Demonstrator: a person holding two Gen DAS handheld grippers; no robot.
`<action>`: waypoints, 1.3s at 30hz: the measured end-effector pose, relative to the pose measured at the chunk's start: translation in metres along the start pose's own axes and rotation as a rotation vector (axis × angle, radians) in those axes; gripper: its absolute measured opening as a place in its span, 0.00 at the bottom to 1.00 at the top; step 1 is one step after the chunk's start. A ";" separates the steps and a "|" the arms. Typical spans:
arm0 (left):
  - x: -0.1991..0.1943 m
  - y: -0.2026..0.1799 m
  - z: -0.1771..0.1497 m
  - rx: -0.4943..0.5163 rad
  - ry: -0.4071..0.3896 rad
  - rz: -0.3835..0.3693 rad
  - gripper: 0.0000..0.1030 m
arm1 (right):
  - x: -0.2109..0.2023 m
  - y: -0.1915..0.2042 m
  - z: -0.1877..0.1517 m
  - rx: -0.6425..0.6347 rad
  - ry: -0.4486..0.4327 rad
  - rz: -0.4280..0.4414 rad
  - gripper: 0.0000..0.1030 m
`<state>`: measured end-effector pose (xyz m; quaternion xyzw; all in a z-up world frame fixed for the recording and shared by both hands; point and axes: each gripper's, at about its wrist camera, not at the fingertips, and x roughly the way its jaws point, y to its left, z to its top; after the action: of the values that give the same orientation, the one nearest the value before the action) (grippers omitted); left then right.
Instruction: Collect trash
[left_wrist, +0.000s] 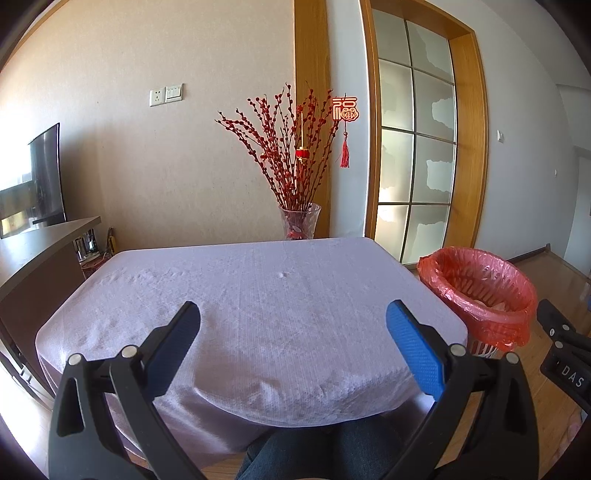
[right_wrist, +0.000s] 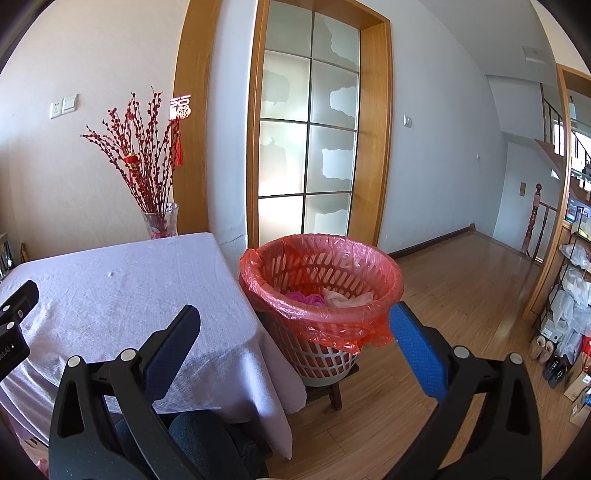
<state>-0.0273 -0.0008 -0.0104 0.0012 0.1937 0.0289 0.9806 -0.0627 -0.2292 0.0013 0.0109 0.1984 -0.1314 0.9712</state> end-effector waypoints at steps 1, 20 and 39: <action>0.000 0.000 -0.001 0.000 0.001 0.000 0.96 | 0.001 0.000 0.000 0.000 0.002 0.000 0.98; 0.000 0.001 -0.003 0.000 0.008 -0.007 0.96 | 0.002 0.000 0.000 -0.001 0.006 0.000 0.98; 0.007 0.003 -0.002 0.000 0.020 -0.013 0.96 | 0.004 0.001 -0.003 -0.002 0.013 -0.002 0.98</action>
<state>-0.0221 0.0021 -0.0146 -0.0006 0.2035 0.0223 0.9788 -0.0602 -0.2288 -0.0032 0.0107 0.2046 -0.1322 0.9698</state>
